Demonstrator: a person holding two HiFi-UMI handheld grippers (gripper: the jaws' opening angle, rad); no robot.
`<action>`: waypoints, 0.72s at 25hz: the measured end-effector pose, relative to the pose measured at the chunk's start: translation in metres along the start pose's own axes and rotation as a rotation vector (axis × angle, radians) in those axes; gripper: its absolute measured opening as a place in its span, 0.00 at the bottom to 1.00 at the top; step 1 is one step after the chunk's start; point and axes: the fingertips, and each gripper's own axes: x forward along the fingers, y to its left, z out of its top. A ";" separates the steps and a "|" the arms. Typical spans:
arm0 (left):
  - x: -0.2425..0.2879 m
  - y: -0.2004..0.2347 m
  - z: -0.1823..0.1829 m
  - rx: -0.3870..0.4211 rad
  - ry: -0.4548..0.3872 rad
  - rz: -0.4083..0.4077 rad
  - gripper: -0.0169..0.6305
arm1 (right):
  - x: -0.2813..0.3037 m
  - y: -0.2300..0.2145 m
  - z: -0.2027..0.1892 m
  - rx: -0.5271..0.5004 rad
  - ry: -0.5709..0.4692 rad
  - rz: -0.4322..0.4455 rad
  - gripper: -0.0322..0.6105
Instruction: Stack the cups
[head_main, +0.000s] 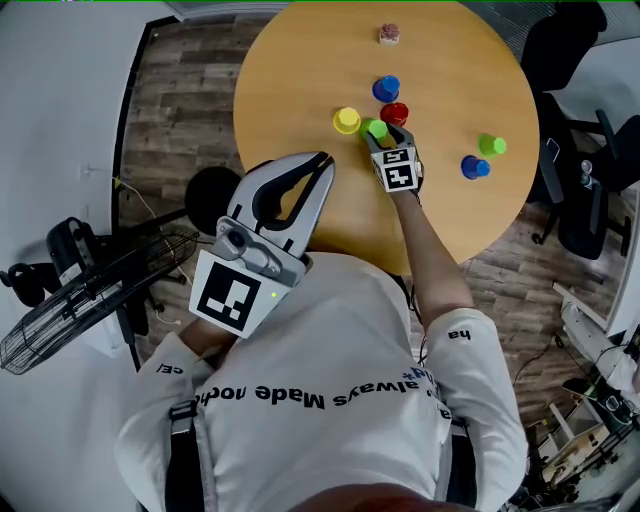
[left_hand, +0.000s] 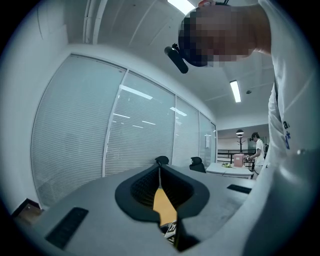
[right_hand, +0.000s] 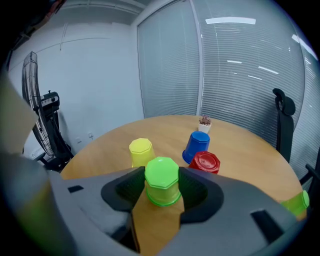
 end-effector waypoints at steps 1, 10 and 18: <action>0.000 0.001 0.000 -0.001 0.000 0.000 0.08 | 0.001 0.000 0.000 -0.003 0.002 -0.001 0.40; -0.001 0.002 0.000 -0.009 -0.001 -0.006 0.08 | 0.002 0.002 -0.002 -0.011 0.003 0.002 0.42; -0.005 0.004 0.001 -0.006 -0.013 -0.017 0.08 | -0.013 0.011 0.015 -0.013 -0.052 0.025 0.45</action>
